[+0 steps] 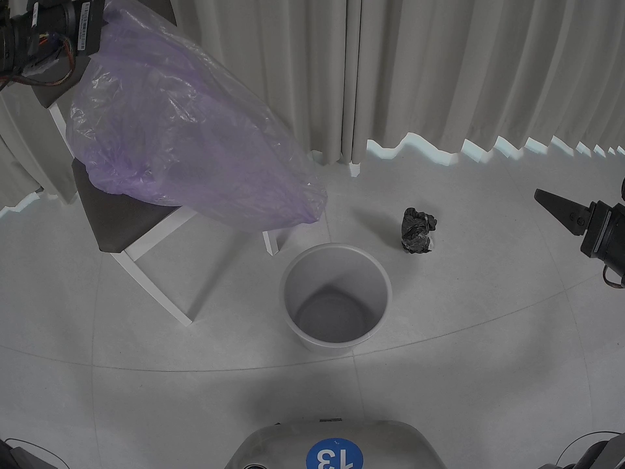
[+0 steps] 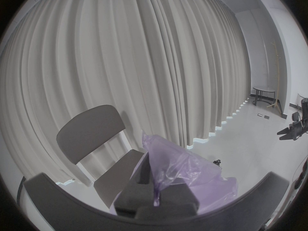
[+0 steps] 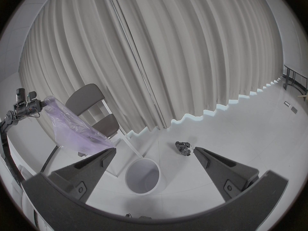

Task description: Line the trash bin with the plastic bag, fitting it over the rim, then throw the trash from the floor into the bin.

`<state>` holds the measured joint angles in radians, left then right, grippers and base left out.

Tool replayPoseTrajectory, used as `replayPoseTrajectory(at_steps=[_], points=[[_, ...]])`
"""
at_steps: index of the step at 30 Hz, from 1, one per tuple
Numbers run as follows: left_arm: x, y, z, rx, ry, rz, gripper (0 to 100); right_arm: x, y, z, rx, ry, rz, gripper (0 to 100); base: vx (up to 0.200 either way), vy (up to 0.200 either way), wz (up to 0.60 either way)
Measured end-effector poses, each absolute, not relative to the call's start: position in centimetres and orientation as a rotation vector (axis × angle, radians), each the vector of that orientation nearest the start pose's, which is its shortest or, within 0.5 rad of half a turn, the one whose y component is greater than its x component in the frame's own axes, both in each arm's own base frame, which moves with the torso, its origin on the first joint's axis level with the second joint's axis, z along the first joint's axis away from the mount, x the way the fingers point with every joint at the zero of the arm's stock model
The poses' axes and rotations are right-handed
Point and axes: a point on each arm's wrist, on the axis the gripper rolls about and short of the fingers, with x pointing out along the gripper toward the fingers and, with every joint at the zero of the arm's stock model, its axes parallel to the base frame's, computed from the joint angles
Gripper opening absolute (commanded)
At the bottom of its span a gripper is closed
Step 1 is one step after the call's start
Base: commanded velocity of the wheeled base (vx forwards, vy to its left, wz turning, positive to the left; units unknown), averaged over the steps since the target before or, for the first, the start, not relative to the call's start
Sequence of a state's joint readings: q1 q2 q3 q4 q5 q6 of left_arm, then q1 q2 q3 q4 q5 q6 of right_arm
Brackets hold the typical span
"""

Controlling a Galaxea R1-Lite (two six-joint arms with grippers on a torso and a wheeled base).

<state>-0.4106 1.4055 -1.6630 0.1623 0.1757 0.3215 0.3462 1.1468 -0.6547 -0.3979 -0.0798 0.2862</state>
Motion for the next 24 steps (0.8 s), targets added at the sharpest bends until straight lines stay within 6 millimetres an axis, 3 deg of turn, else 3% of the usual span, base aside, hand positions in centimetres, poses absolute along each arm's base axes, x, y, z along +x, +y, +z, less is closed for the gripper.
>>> replayPoseTrajectory(at_steps=[15,24], points=[[18.1,-8.8,42.7,0.321,-0.160,-0.276,0,17.2,6.1,23.8,0.286,0.156,0.302,100,0.000,0.000,0.00],[18.0,-9.5,43.0,0.307,-0.185,-0.317,0,18.3,7.3,23.6,0.383,0.157,0.344,100,0.000,0.000,0.00]])
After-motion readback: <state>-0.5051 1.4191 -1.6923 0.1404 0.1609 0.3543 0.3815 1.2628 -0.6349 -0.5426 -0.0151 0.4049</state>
